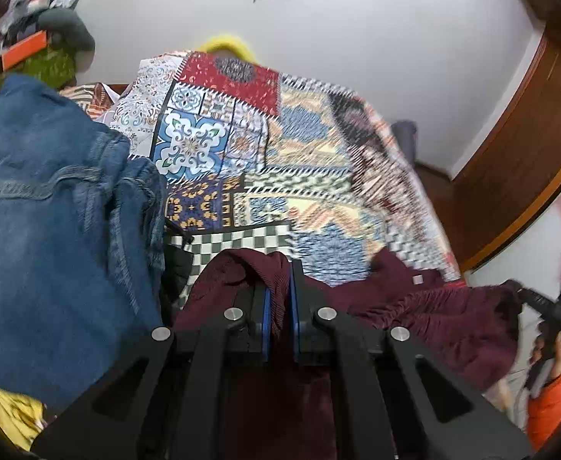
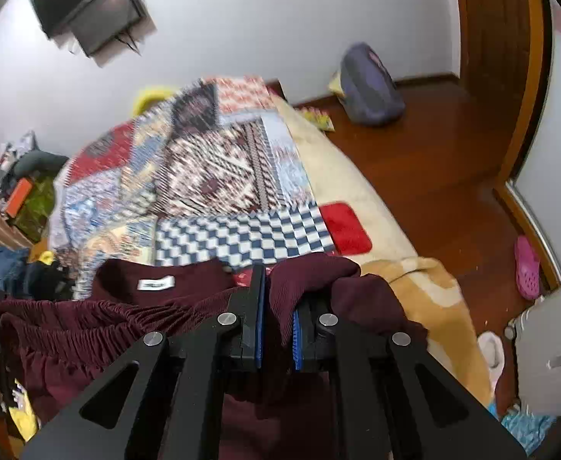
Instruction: Fold large clothes
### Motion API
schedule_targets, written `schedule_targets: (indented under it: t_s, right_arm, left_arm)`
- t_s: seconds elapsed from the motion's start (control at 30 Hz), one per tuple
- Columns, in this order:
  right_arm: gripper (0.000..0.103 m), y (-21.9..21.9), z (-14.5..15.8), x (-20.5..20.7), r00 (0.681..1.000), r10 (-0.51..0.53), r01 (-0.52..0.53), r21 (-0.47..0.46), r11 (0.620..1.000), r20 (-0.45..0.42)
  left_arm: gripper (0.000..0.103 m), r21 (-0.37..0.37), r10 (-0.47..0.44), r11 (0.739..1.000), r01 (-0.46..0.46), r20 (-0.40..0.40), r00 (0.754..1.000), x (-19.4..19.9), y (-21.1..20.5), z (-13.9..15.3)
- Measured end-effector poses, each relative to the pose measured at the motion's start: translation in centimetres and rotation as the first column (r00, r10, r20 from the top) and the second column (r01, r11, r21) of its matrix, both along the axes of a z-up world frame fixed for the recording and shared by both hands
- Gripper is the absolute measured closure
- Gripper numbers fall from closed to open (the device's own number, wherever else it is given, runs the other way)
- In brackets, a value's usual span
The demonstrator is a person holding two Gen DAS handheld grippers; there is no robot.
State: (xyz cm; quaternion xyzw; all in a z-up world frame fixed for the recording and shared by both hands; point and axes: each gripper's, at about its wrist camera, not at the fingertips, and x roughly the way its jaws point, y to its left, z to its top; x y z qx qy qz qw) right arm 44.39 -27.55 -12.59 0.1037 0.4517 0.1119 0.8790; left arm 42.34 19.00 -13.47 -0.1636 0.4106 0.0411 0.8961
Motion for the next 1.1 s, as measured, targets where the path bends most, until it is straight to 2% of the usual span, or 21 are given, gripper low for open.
schedule_targets:
  t_s: [0.17,0.27,0.33,0.37,0.4,0.47,0.5,0.67,0.73,0.77,0.8,0.97,1.1]
  right_arm:
    - [0.093,0.7,-2.7,2.0,0.996,0.002,-0.005,-0.034,0.999,-0.093]
    - [0.090,0.9,-2.9,2.4,0.990,0.003,-0.009,-0.042,0.999,-0.139]
    - [0.087,0.8,-2.4,2.4,0.986,0.008,-0.015,-0.043,0.999,-0.165]
    - [0.084,0.7,-1.9,2.3,0.984,0.014,-0.020,-0.036,0.999,-0.177]
    - [0.082,0.6,-1.5,2.3,0.983,0.018,-0.023,-0.027,0.999,-0.183]
    - [0.078,0.6,-0.3,2.2,0.983,0.027,-0.029,-0.012,0.999,-0.184]
    - [0.074,0.5,0.2,2.1,0.982,0.032,-0.032,0.002,0.999,-0.184]
    - [0.069,0.3,2.8,1.4,0.985,0.031,-0.024,0.039,0.999,-0.172]
    - [0.055,0.2,4.0,1.0,0.992,-0.004,0.002,-0.021,1.000,-0.126]
    - [0.043,0.1,4.4,0.9,0.995,-0.019,0.014,-0.050,0.999,-0.101]
    - [0.038,-0.2,4.9,0.6,0.997,-0.034,0.029,-0.068,0.997,-0.073]
    - [0.038,-0.1,6.2,-0.7,0.999,-0.031,0.028,-0.129,0.991,-0.022]
    - [0.038,3.4,5.3,-2.7,0.996,0.084,-0.084,-0.191,0.978,-0.010]
  left_arm:
    - [0.091,0.040,0.004,0.999,-0.001,-0.091,0.996,2.1,-0.2,-2.9]
    - [0.089,0.033,-0.006,0.999,0.010,-0.121,0.993,2.4,-0.2,-3.3]
    - [0.082,0.038,-0.030,0.999,0.035,-0.124,0.992,2.3,-0.5,-2.7]
    - [0.072,0.040,-0.042,0.998,0.047,-0.116,0.992,2.1,-0.6,-2.0]
    - [0.058,0.045,-0.045,0.998,0.050,-0.108,0.993,1.9,-0.8,-1.5]
    - [0.045,0.074,-0.037,0.996,0.041,-0.059,0.998,1.3,-1.0,0.5]
    - [0.045,0.097,-0.030,0.995,0.031,-0.019,0.999,0.8,-1.1,1.8]
    - [0.039,0.146,-0.028,0.989,0.021,0.043,0.999,-0.7,-1.5,5.2]
    - [0.034,0.144,-0.043,0.989,0.036,0.045,0.998,-1.2,-2.0,5.4]
    - [0.034,0.143,-0.060,0.988,0.054,0.039,0.997,-1.5,-2.4,5.2]
    - [0.034,0.146,-0.085,0.986,0.080,0.025,0.996,-1.7,-2.9,4.7]
    - [0.034,0.183,-0.180,0.964,0.191,-0.073,0.981,-2.3,-6.3,1.2]
    - [0.034,0.152,-0.255,0.949,0.277,-0.151,0.955,-2.4,-9.4,-2.1]
